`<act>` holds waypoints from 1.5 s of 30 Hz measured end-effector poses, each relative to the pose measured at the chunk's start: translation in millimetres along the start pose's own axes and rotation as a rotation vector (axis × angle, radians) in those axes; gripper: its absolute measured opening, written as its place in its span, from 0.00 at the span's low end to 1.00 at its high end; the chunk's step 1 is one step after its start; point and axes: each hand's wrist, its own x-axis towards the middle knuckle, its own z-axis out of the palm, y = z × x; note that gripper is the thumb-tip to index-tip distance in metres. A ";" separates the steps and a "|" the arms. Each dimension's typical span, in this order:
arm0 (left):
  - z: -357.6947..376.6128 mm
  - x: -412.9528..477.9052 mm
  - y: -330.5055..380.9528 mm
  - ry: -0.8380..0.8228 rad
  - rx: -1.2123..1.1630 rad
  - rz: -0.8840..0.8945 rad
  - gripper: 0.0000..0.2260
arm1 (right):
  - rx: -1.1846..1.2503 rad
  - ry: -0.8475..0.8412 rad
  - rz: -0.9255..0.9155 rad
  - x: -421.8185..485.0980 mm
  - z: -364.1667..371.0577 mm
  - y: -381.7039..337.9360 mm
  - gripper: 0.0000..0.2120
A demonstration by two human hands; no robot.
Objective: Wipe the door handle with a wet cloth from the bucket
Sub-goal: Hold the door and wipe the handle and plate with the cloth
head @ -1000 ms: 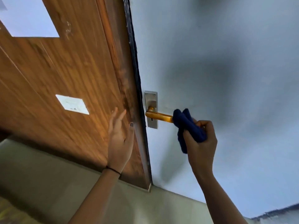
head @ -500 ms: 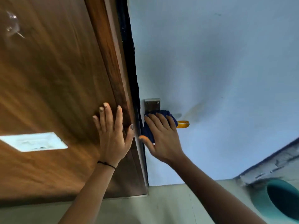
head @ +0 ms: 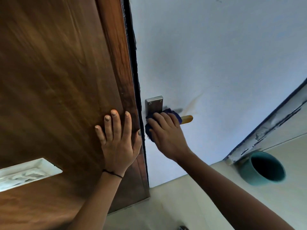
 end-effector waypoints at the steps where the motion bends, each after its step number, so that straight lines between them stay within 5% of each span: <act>1: 0.5 -0.7 -0.4 0.005 -0.006 0.002 0.31 | -0.002 -0.011 -0.007 -1.6 -2.6 6.7 0.16; 21: 1.4 -1.5 -3.4 -0.013 0.006 0.023 0.34 | -0.022 -0.111 0.082 -16.9 -21.6 58.5 0.19; 31: -0.8 1.1 -1.2 -0.032 0.012 0.030 0.36 | 0.122 -0.021 0.187 -9.8 4.5 2.7 0.20; 38: -2.8 2.4 0.1 -0.037 0.038 0.037 0.36 | 0.084 0.012 0.258 -24.1 -3.2 54.5 0.20; 41: -3.8 3.0 0.4 -0.048 0.045 0.032 0.37 | 0.225 0.059 0.442 -27.5 1.4 69.0 0.19; 45: -4.5 2.9 0.2 -0.049 0.046 0.036 0.38 | 0.987 0.191 0.863 -35.6 10.5 57.9 0.11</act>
